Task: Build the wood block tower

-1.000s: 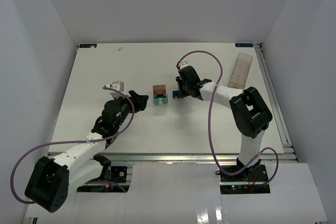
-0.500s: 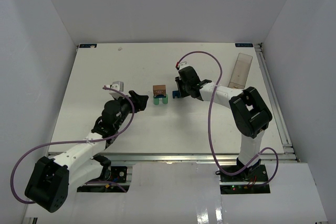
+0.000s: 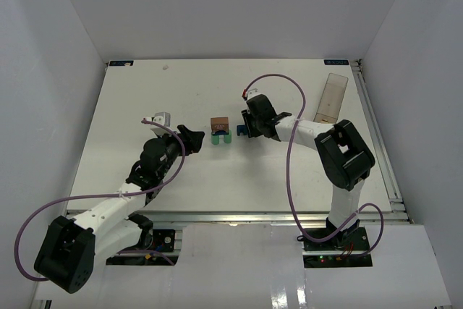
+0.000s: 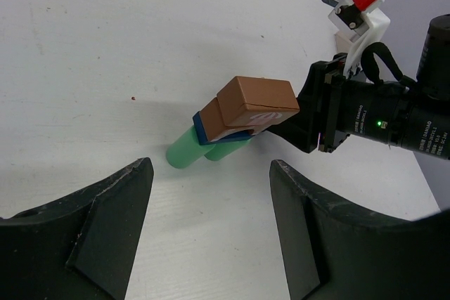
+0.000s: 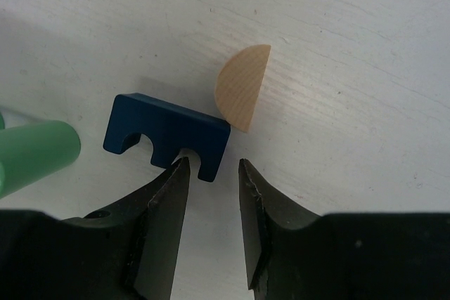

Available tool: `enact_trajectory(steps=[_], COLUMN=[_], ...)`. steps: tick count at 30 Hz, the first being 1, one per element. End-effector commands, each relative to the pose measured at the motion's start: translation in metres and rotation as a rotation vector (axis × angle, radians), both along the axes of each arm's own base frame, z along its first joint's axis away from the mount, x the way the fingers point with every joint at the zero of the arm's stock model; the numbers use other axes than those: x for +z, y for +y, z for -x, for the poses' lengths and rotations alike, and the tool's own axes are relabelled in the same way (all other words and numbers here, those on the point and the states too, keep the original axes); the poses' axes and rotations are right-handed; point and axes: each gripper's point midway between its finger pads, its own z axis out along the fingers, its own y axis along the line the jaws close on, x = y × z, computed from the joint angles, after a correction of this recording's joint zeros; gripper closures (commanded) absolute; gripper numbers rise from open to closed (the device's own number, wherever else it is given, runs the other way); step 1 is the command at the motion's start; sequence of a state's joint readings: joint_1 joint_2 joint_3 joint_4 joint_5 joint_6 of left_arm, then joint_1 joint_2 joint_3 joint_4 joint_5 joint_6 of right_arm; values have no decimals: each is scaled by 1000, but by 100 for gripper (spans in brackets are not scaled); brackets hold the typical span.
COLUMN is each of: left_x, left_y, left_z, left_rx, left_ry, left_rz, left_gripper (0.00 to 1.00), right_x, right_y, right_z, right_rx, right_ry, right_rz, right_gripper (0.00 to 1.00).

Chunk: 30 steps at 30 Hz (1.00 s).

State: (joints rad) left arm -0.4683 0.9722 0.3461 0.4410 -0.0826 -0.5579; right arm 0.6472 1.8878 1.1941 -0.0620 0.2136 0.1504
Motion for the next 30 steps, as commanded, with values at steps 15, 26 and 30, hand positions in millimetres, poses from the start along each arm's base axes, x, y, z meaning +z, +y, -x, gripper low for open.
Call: enact_trajectory(steps=[15,26,30], left_x=[11,102,179], left_y=[-8,-60,-76], left_z=[7,63,103], left_rx=[-58,-483,-726], left_ry=[-34,-257,-481], left_rz=[34,176,103], left_gripper=[23,28,34], right_x=[-3,76,140], right_y=[6,-20,-12], right_z=[-21,47,98], right_rx=[45,146,346], right_ry=[-71,-37,-77], right_rz=[4,-438,-678], right_gripper=[88,92,92])
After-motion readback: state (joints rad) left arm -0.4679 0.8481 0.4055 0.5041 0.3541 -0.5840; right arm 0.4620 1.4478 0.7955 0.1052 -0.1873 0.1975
